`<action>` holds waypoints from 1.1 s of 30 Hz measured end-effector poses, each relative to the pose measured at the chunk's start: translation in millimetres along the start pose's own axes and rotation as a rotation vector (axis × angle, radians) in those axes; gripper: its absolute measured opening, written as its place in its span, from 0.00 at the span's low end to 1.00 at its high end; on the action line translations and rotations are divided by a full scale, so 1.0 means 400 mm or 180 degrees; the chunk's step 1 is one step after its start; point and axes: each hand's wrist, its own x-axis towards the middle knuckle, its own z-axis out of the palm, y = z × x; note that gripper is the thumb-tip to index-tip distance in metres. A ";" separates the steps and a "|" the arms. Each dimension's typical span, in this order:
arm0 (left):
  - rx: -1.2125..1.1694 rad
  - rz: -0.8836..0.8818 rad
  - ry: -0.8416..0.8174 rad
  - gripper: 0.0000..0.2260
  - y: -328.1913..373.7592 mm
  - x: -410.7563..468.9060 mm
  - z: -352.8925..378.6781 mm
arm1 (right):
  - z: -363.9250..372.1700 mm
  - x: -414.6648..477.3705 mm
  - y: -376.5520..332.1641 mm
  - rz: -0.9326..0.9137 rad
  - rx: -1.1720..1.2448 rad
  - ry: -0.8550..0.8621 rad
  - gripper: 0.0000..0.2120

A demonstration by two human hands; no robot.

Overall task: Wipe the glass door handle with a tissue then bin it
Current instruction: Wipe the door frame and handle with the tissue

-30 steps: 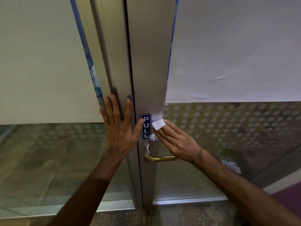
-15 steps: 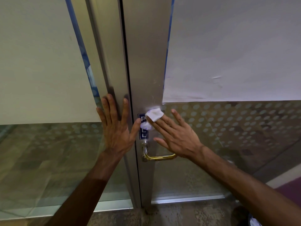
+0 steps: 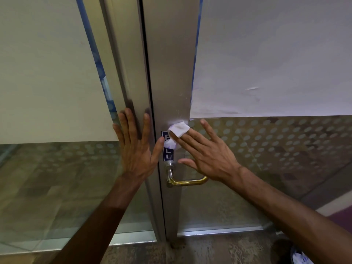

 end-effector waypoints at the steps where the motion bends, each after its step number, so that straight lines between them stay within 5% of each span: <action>1: -0.0003 -0.0004 -0.0010 0.35 0.000 0.000 -0.001 | 0.002 0.004 -0.006 0.0066 0.0083 0.0041 0.37; 5: -0.0018 -0.0004 -0.0016 0.36 0.000 -0.001 0.000 | 0.030 -0.016 -0.057 0.0240 0.0440 -0.0014 0.38; 13: 0.0016 -0.0002 0.0015 0.35 -0.002 -0.001 0.006 | 0.064 -0.085 -0.055 -0.0363 0.0381 -0.0582 0.35; 23: 0.0070 -0.0056 0.0019 0.36 0.004 0.001 0.006 | -0.004 0.022 0.010 0.0172 0.0182 0.0306 0.31; 29: 0.0073 -0.0050 0.0015 0.36 -0.003 0.000 0.010 | 0.066 -0.050 -0.007 -0.0991 -0.0304 0.0457 0.25; 33: 0.0112 -0.0057 -0.0015 0.36 -0.004 -0.001 0.010 | 0.080 -0.029 0.011 -0.1118 -0.0205 0.0897 0.18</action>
